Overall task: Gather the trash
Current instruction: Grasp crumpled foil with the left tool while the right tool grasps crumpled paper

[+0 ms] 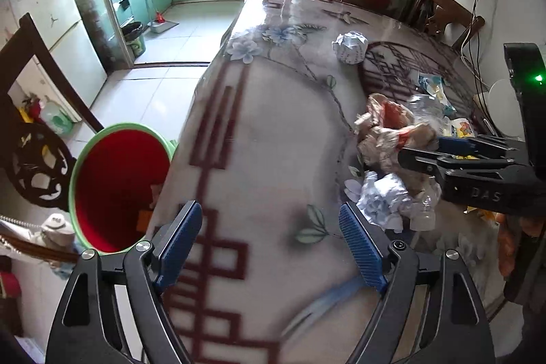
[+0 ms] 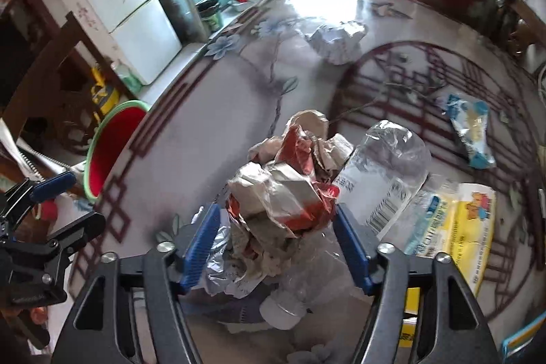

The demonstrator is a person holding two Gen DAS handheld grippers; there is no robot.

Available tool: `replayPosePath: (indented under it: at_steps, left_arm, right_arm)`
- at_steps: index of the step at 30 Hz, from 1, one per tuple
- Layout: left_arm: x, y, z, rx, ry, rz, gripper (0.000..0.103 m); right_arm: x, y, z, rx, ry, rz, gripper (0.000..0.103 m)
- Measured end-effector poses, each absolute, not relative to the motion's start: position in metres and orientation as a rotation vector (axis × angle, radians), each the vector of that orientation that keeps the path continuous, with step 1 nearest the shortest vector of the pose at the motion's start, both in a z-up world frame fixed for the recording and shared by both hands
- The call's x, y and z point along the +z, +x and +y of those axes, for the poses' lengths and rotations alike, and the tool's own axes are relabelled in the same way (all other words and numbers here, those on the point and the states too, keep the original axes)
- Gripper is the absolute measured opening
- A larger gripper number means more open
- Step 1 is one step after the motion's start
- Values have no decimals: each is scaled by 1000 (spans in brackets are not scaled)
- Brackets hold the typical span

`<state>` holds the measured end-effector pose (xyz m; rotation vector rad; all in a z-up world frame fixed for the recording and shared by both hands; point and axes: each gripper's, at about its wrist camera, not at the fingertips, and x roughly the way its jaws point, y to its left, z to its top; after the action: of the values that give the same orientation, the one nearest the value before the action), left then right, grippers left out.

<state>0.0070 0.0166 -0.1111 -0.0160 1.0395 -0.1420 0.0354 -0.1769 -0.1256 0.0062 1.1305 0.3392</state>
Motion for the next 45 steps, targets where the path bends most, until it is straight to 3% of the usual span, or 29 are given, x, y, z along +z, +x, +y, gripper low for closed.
replayPosePath:
  at_steps: [2,3,21,22,26,30,45]
  left_arm:
    - [-111,6,11,-143,-15,1039,82]
    - [-112,6,9,-147,-13,1040,82]
    - [-149,22,-71,-416,11,1175,82]
    - [-151,23,-72,-422,5,1184,80]
    - [-155,23,-70,-431,-22,1206,57]
    - [-152,20,-65,-444,-36,1204,47]
    - [-111,18,-22,-361,-104,1089,43]
  right_arm:
    - [-125,35,-180,353,30,1124,36]
    - [-123,34,-184,367,50,1120,34]
    - [-53,7,-258,287,260,927,33]
    - [-53,6,-258,289,261,925,33]
    - [-43,7,-251,297,252,898,33]
    - [-32,9,-243,315,245,864,33]
    - [-10,7,-231,296,237,802,33]
